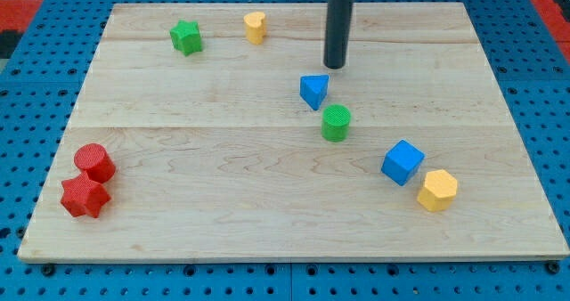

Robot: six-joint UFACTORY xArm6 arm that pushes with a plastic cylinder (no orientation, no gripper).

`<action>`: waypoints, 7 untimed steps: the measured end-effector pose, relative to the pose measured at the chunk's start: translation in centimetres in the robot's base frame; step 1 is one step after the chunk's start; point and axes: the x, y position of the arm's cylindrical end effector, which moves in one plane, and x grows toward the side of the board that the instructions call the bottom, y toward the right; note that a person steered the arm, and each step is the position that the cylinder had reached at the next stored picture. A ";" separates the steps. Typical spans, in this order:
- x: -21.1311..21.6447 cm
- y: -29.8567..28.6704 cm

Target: Slide the blue triangle a bit left

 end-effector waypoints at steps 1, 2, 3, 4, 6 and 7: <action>2.3 0.7; 3.6 0.3; 4.4 -1.1; 4.6 -2.8; 4.2 -7.0; 3.1 -8.5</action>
